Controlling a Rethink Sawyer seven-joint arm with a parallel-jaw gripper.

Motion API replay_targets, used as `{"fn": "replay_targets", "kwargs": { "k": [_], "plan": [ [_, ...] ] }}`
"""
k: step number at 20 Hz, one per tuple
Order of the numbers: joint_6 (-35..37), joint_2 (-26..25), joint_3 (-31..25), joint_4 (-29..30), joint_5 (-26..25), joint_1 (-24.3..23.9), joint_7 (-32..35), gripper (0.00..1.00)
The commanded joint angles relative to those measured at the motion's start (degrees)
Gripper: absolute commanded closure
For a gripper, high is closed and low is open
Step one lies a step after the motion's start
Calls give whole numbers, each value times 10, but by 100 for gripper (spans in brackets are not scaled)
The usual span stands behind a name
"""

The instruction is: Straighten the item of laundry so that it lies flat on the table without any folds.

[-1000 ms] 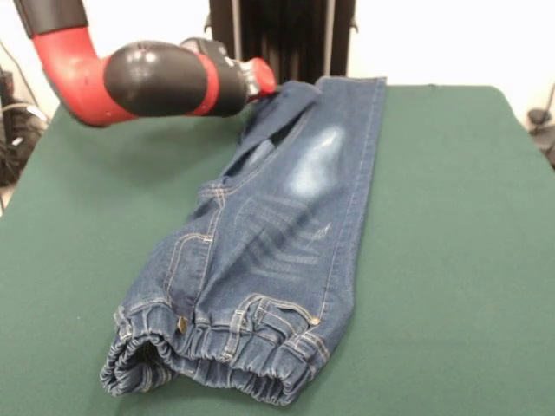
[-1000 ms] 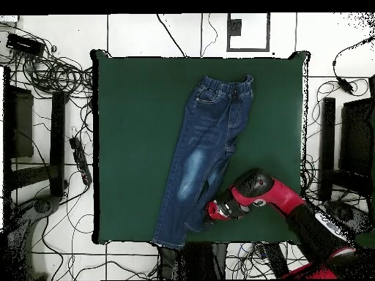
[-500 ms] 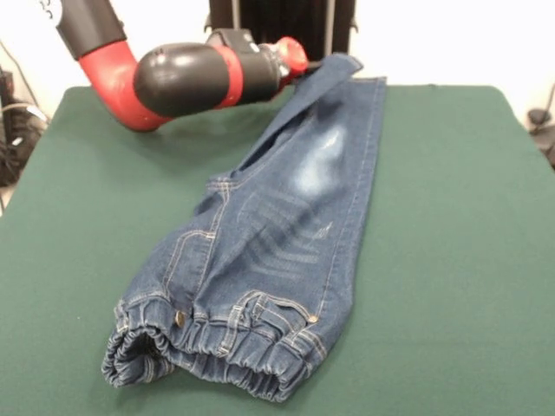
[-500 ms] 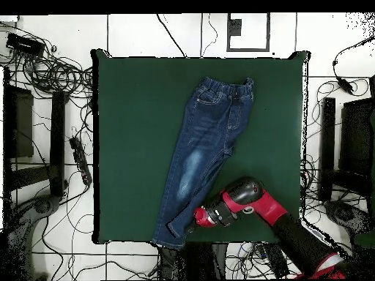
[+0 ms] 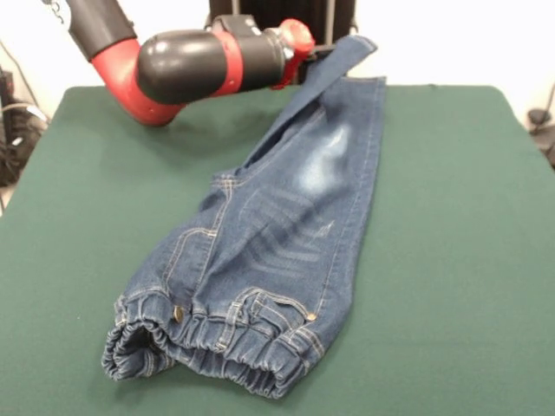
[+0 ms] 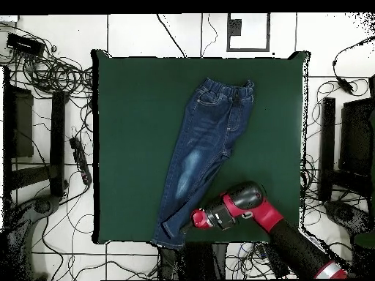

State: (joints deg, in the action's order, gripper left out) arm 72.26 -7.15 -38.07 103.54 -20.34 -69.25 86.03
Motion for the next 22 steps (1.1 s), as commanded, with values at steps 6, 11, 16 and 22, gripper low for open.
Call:
{"fn": "replay_targets", "kwargs": {
  "k": [6, 11, 16, 22],
  "plan": [
    [-19, -113, -132, 2, -23, -87, -292, 100],
    [18, -141, -144, -8, -31, -113, -332, 100],
    [48, -140, -170, -14, -8, -119, -345, 100],
    [69, -164, -208, -21, 14, -131, -404, 100]
  ]
}}
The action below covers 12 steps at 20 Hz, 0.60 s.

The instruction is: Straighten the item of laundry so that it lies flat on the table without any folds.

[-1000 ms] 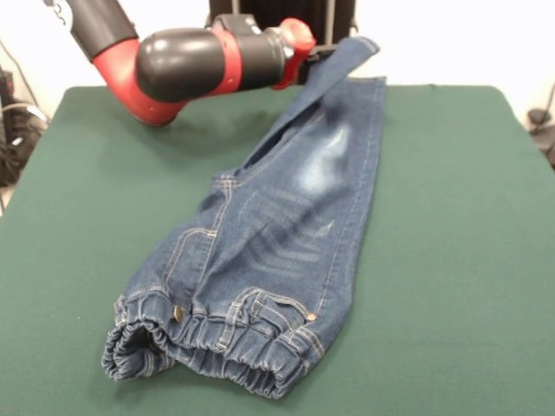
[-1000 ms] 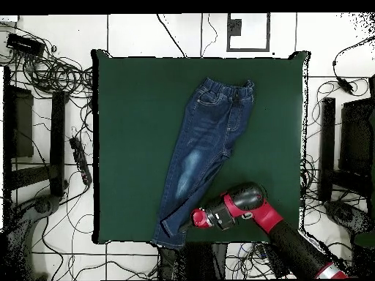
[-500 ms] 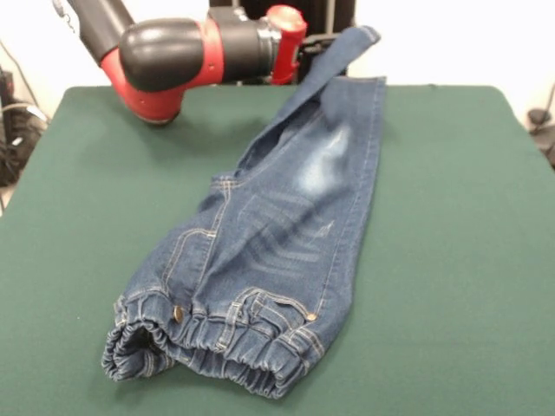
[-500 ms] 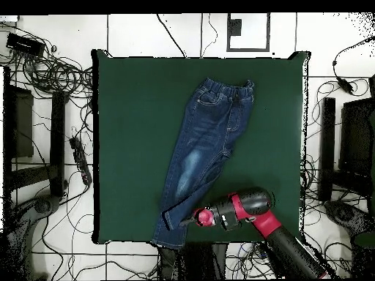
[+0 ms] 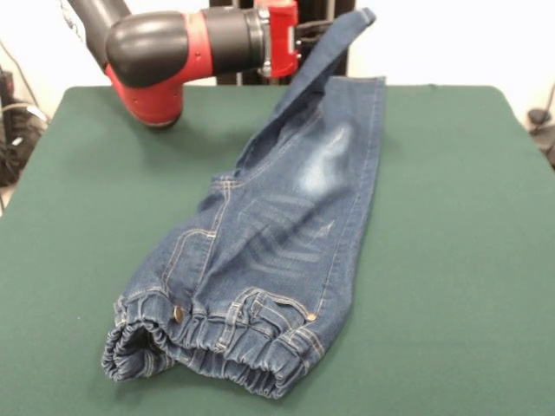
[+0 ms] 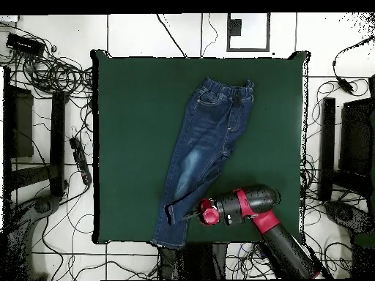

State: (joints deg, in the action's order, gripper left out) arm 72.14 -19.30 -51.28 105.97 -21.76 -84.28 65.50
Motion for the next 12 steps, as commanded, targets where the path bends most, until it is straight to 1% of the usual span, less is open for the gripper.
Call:
{"fn": "replay_targets", "kwargs": {
  "k": [1, 4, 7, 12],
  "plan": [
    [75, -44, -79, -48, 31, 19, -203, 100],
    [86, -42, -88, -54, 39, 17, -201, 100],
    [95, -28, -101, -49, 45, 15, -183, 100],
    [109, -22, -101, -49, 41, 10, -176, 100]
  ]
}}
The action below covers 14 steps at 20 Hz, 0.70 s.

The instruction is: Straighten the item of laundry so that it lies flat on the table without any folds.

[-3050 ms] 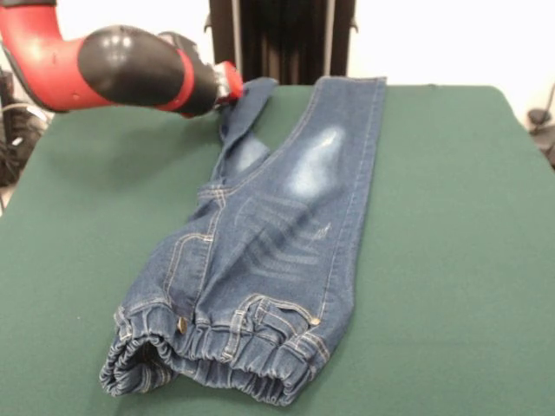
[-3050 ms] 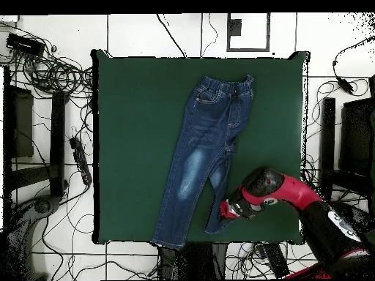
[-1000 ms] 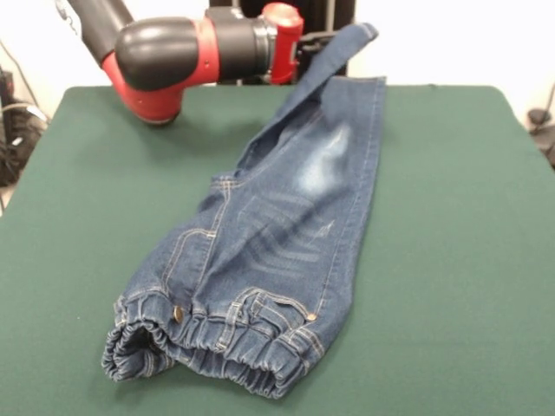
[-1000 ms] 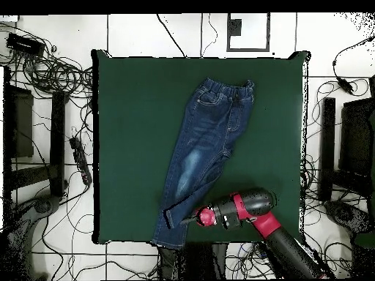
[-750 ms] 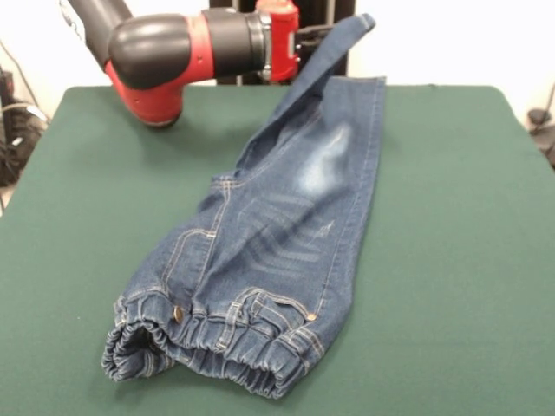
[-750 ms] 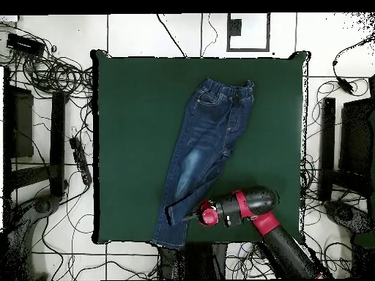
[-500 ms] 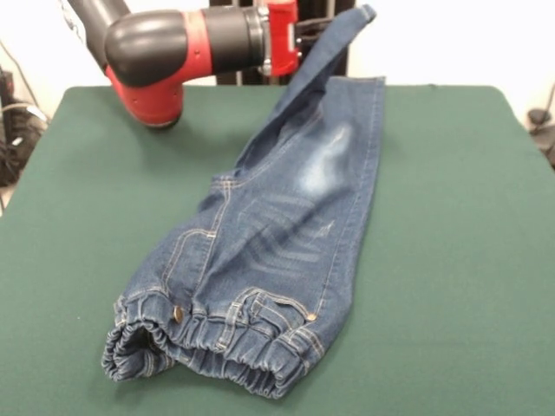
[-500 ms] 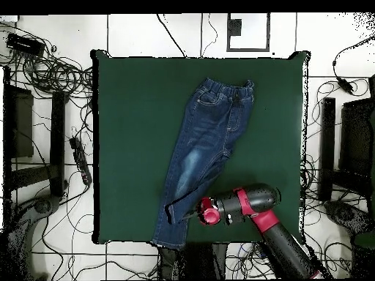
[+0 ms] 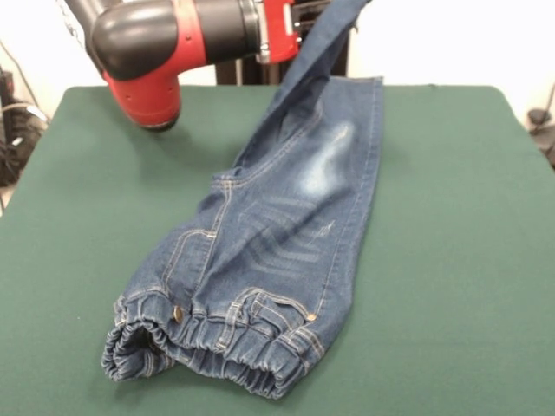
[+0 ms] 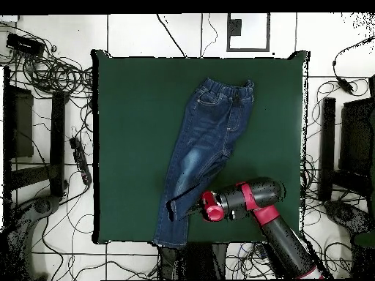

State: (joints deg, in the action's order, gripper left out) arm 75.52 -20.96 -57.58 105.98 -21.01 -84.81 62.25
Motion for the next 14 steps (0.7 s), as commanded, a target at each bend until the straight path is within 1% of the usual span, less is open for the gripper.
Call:
{"fn": "replay_targets", "kwargs": {
  "k": [1, 9, 14],
  "plan": [
    [80, -3, -39, -51, 33, 14, -142, 100],
    [93, 26, -24, -63, 17, 20, -115, 100],
    [93, 41, -22, -62, 20, 21, -106, 100]
  ]
}}
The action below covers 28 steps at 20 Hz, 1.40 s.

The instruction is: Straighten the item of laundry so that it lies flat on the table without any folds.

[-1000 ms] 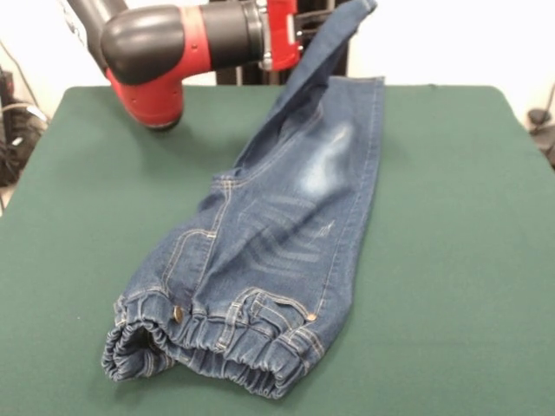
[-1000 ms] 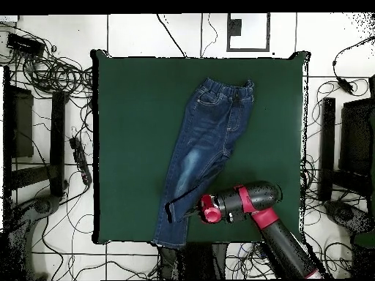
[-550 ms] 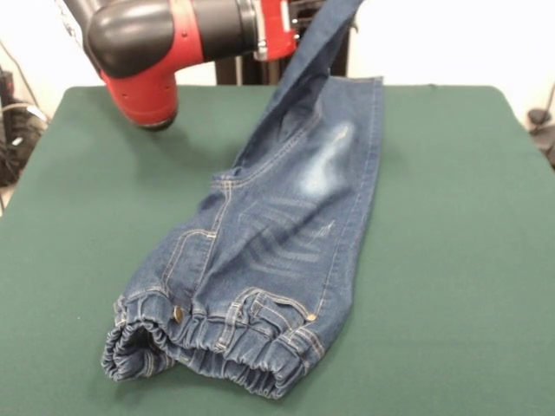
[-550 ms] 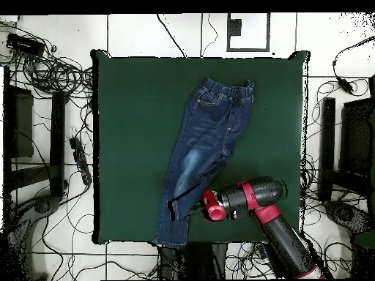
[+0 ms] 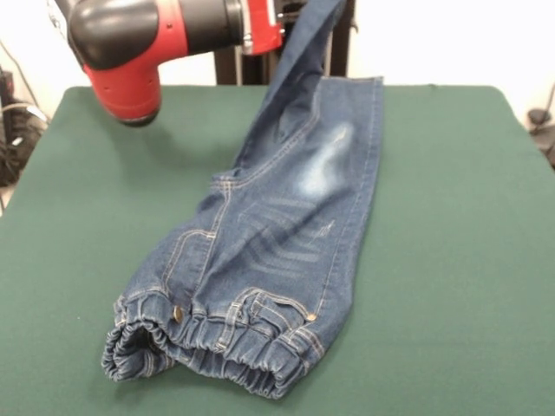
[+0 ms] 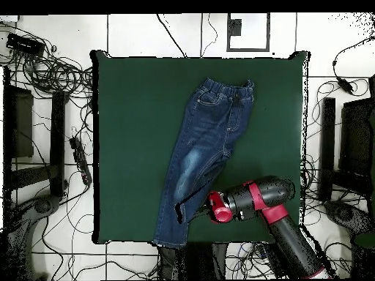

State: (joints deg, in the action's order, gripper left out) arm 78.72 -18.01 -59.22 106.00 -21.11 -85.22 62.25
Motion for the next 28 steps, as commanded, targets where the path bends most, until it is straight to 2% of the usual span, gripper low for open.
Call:
{"fn": "replay_targets", "kwargs": {
  "k": [1, 28],
  "plan": [
    [63, 14, -5, -61, 23, 25, -106, 100],
    [134, 79, -4, -76, 35, 33, -92, 100]
  ]
}}
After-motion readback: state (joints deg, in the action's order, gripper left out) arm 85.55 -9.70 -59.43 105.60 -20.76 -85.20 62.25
